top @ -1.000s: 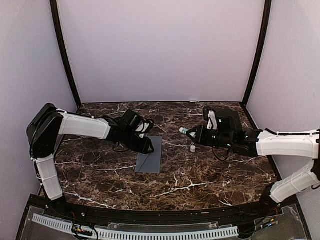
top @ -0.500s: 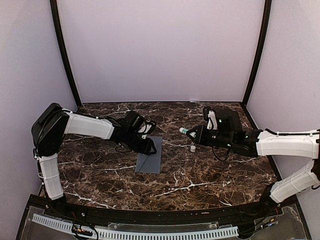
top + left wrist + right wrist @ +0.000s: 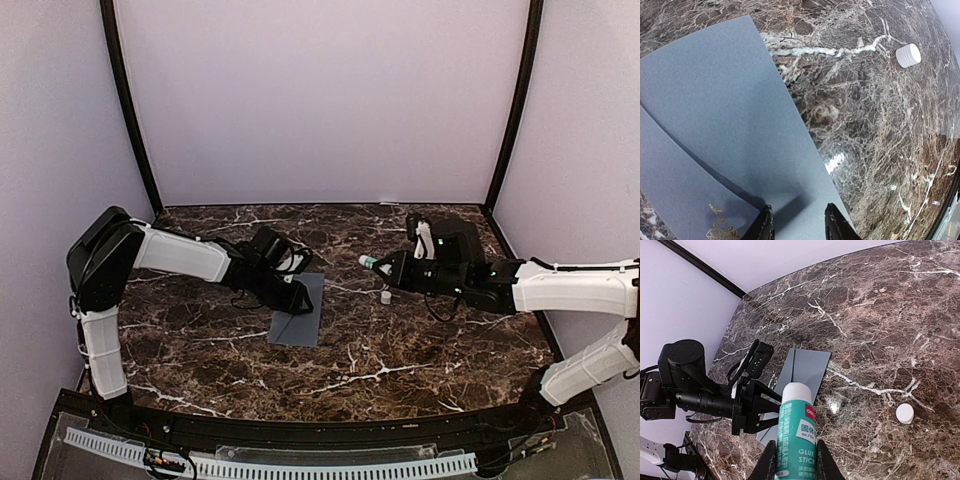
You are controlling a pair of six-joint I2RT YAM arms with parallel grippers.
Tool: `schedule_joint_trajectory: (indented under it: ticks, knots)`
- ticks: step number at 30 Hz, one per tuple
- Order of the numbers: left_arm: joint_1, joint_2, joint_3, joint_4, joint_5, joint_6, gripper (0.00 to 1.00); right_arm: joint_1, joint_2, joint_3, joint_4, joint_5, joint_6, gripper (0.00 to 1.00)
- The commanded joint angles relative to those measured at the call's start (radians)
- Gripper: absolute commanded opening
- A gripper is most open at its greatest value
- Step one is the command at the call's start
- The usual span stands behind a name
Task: Place the letter into the envelope and seal it
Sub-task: Paint the envelope at the center of the board.
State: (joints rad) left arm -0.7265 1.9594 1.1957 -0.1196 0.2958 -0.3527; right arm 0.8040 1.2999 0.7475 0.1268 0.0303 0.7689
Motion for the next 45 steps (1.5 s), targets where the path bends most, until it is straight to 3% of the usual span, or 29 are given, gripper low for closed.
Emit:
schedule_joint_trajectory:
  ticks: [1,11,20,34,40,45]
  knots:
    - [0.001,0.011,-0.025,0.024,0.008,-0.005,0.35,-0.006,0.0,0.005,0.036,0.01,0.004,0.02]
    - [0.001,-0.041,-0.01,0.032,0.025,-0.011,0.35,-0.006,-0.007,0.0,0.034,0.014,0.006,0.02]
    - [0.011,-0.128,0.016,-0.031,-0.058,-0.004,0.36,-0.006,-0.008,-0.007,0.041,0.013,0.005,0.02]
    - [0.007,-0.159,0.002,-0.152,-0.39,0.053,0.59,-0.006,-0.002,-0.008,0.051,0.008,0.007,0.02]
    - [0.0,-0.18,-0.009,-0.151,-0.448,0.065,0.67,-0.006,0.01,-0.002,0.055,0.003,0.006,0.02]
    - [0.0,-0.152,-0.002,-0.165,-0.415,0.049,0.75,-0.005,0.018,0.004,0.058,-0.003,0.006,0.02]
